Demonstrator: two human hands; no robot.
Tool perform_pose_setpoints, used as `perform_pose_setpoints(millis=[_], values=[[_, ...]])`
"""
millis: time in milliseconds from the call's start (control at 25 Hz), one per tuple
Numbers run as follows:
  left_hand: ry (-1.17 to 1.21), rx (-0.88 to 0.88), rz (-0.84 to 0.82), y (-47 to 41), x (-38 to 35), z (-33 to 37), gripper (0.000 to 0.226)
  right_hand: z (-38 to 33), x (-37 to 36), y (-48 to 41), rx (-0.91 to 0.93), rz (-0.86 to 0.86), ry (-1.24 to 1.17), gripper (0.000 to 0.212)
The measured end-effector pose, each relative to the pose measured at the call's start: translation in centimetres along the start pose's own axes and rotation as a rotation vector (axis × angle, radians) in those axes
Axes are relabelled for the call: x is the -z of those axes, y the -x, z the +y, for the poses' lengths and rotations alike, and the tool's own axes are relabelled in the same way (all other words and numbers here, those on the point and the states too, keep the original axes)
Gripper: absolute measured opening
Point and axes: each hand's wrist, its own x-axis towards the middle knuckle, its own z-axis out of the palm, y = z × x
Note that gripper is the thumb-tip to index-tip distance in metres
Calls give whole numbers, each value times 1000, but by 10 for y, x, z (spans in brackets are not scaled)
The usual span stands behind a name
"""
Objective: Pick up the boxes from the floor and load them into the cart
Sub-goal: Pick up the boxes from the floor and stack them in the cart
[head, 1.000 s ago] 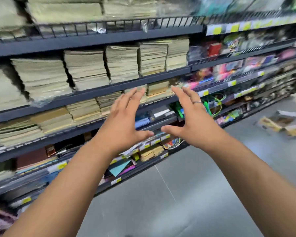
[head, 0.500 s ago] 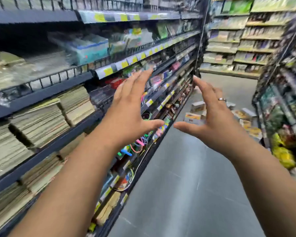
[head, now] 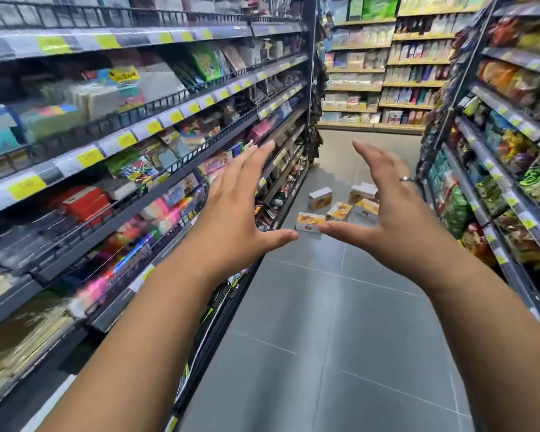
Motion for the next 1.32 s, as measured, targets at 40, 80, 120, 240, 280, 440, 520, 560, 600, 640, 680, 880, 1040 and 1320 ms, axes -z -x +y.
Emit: perform_pose_setpoints(millis=[40, 80, 120, 240, 280, 440, 520, 560, 600, 640, 680, 880, 1040, 1320], values=[[9, -4, -10, -17, -14, 0, 111, 17, 4, -9, -18, 0, -1, 105], [24, -6, -20, -32, -27, -1, 111, 33, 5, -16, -35, 2, -2, 105], [44, -9, -31, -45, -40, -4, 111, 49, 5, -22, -56, 3, 0, 105], [86, -14, -84, -90, -92, -19, 111, 104, -4, -42, -138, -46, 37, 105], [101, -7, -105, -107, -111, -26, 111, 123, -8, -53, -162, -53, 45, 105], [146, 13, -159, -182, -172, -65, 112, 186, -26, -116, -241, -72, 61, 105], [150, 0, -170, -220, -194, -86, 112, 211, -36, -149, -249, -80, 81, 105], [148, -11, -180, -245, -206, -98, 112, 226, -43, -170, -254, -74, 88, 105], [145, -18, -188, -272, -217, -108, 112, 241, -49, -192, -266, -67, 93, 105], [143, -26, -197, -298, -227, -118, 112, 255, -55, -212, -279, -70, 93, 105], [146, -33, -207, -323, -238, -128, 112, 268, -62, -232, -296, -79, 87, 105], [169, -54, -292, -429, -296, -163, 112, 340, -82, -308, -380, -94, 57, 106], [181, -17, -345, -503, -354, -191, 110, 414, -93, -377, -427, -110, 30, 102], [100, 82, -352, -646, -448, -229, 105, 556, -109, -520, -367, -241, -3, 99]])
